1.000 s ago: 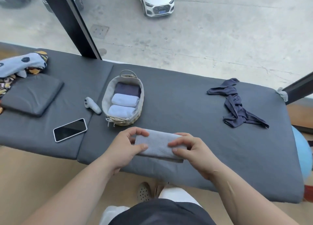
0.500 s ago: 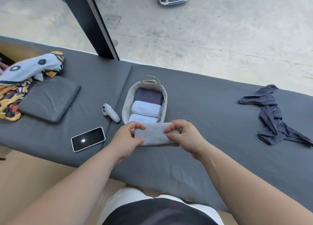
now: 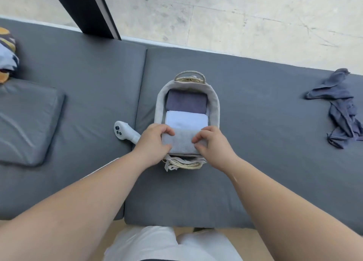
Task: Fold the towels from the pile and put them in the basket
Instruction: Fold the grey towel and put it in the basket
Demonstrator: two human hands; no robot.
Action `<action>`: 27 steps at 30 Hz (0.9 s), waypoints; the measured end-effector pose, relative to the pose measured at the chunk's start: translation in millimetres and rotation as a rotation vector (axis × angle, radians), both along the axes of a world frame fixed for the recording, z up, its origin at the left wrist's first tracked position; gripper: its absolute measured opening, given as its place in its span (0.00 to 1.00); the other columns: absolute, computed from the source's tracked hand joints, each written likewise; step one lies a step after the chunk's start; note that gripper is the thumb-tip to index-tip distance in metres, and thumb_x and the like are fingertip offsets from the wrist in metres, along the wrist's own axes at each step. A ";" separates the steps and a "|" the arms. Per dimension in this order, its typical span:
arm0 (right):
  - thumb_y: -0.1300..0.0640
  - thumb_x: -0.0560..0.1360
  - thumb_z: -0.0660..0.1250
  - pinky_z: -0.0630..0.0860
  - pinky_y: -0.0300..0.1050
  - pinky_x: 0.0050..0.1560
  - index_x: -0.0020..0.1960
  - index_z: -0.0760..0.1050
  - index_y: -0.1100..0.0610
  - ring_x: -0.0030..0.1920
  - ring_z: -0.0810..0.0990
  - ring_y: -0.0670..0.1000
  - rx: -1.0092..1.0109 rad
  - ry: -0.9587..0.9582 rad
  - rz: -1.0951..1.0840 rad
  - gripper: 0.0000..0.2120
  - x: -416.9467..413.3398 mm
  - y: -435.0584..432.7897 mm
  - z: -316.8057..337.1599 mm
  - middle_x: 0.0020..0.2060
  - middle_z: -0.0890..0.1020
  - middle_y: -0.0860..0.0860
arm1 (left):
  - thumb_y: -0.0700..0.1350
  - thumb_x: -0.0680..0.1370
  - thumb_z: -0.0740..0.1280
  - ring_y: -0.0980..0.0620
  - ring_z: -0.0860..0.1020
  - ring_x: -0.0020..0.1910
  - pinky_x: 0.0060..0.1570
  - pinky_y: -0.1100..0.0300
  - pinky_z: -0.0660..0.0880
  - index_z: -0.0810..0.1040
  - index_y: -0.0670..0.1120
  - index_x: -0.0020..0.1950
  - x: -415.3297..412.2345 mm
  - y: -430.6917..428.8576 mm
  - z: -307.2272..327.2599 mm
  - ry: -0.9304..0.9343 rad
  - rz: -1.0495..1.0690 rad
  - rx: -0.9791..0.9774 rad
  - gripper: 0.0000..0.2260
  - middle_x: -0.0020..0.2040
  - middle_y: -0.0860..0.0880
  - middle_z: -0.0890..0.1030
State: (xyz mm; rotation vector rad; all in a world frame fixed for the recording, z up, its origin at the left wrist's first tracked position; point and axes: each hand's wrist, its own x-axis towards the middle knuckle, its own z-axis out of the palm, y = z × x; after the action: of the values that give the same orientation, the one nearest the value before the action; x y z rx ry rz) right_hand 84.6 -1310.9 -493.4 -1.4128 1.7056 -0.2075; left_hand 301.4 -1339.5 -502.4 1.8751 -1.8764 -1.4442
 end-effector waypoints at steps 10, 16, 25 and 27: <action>0.47 0.79 0.59 0.70 0.57 0.67 0.64 0.77 0.50 0.71 0.69 0.61 -0.164 0.461 0.679 0.17 -20.2 19.5 -10.4 0.73 0.70 0.56 | 0.50 0.71 0.75 0.42 0.73 0.52 0.49 0.48 0.70 0.84 0.50 0.45 -3.6 11.5 -26.9 -0.469 -0.494 -0.421 0.06 0.57 0.45 0.78; 0.40 0.82 0.48 0.56 0.55 0.78 0.76 0.68 0.58 0.76 0.67 0.56 -0.155 0.556 0.999 0.31 -53.8 33.7 4.2 0.76 0.68 0.54 | 0.52 0.78 0.59 0.43 0.74 0.61 0.64 0.47 0.64 0.80 0.42 0.62 11.1 23.9 -23.7 -0.523 -0.834 -0.572 0.20 0.61 0.44 0.78; 0.33 0.80 0.43 0.38 0.55 0.79 0.80 0.57 0.59 0.81 0.47 0.54 -0.095 0.530 1.365 0.39 -46.8 -3.8 -2.8 0.79 0.60 0.54 | 0.72 0.74 0.32 0.49 0.43 0.81 0.76 0.39 0.35 0.55 0.50 0.81 5.8 18.0 8.1 -0.583 -1.123 -0.197 0.43 0.82 0.47 0.44; 0.32 0.80 0.45 0.40 0.55 0.80 0.81 0.54 0.57 0.81 0.46 0.53 -0.013 0.541 1.411 0.39 -38.1 -14.5 -2.7 0.80 0.57 0.53 | 0.72 0.73 0.32 0.50 0.45 0.81 0.76 0.39 0.35 0.57 0.50 0.81 -1.4 8.3 4.6 -0.577 -1.149 -0.145 0.44 0.82 0.49 0.46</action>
State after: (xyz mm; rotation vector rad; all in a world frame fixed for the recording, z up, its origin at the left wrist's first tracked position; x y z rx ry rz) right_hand 46.4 -1325.4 -496.1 -2.4496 0.6806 0.9995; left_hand 299.9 -1331.2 -497.8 1.1607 -3.5419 -0.8288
